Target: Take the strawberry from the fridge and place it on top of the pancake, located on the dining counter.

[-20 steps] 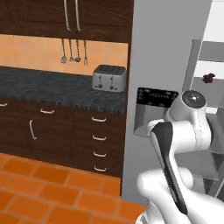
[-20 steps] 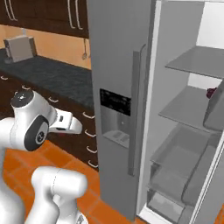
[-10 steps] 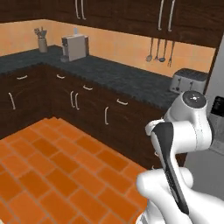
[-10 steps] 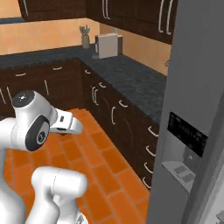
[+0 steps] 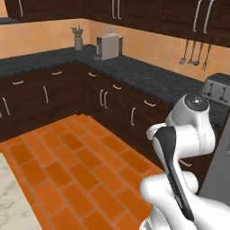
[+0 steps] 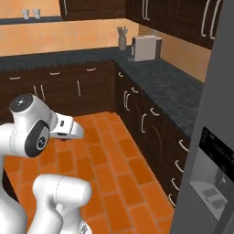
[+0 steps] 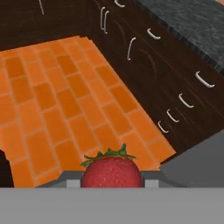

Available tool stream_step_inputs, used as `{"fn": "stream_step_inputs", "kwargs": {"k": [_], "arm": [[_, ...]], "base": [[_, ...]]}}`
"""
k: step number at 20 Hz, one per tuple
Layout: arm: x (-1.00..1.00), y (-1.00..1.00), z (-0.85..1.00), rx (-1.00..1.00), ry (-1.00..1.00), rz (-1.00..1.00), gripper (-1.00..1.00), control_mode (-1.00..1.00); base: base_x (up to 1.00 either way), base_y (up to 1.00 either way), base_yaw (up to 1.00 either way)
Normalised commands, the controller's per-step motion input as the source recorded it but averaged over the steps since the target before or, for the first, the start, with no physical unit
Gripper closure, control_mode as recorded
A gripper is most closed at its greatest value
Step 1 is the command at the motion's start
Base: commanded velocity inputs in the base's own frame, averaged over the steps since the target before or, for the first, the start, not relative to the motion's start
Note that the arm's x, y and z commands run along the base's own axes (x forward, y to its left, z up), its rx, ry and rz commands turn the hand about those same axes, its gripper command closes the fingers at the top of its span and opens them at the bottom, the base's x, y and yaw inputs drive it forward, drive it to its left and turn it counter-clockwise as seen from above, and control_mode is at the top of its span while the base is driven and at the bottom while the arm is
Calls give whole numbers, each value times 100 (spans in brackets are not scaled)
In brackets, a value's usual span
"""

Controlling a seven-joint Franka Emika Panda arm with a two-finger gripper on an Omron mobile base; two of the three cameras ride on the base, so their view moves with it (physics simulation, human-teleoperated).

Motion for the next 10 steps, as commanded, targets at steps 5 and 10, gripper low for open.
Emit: {"fn": "stream_step_inputs", "kwargs": {"k": [5,10], "arm": [[0,0,0,0,0,0,100,100],[0,0,0,0,0,0,100,100]], "base": [[-75,-29,44],[-89,-5,44]]}}
